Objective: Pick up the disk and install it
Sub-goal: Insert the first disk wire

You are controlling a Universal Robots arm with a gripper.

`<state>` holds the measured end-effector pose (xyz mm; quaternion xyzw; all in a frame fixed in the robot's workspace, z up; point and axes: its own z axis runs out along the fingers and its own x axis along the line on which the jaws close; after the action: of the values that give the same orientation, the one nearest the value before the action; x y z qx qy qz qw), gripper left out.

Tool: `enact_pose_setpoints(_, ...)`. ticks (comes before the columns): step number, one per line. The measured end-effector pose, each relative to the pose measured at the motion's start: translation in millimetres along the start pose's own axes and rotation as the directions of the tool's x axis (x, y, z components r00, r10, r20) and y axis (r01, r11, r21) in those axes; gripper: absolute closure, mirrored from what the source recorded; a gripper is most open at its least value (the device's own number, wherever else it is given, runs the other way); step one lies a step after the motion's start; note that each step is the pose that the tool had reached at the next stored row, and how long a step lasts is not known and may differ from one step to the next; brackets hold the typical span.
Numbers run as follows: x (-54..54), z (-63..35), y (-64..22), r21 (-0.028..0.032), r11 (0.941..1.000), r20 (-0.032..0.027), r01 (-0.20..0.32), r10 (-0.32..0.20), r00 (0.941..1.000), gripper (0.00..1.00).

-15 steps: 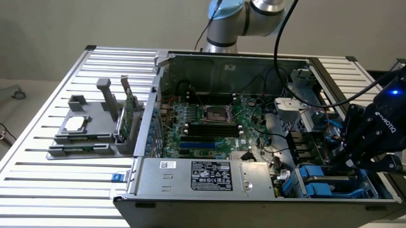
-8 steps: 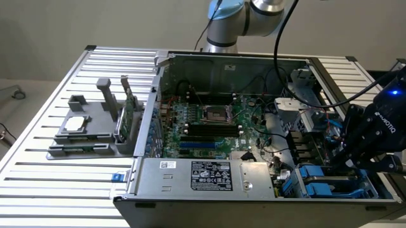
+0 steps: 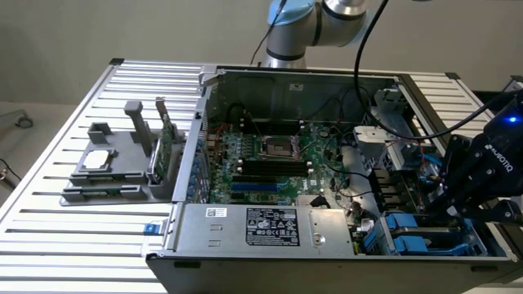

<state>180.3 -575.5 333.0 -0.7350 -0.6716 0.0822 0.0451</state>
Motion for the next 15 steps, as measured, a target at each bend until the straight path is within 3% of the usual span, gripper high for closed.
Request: enact_pose_setpoints(15, 0.0, 0.0, 0.1, 0.0002, 0.9971, 0.0144, 0.077, -0.077, 0.9969, 0.83)
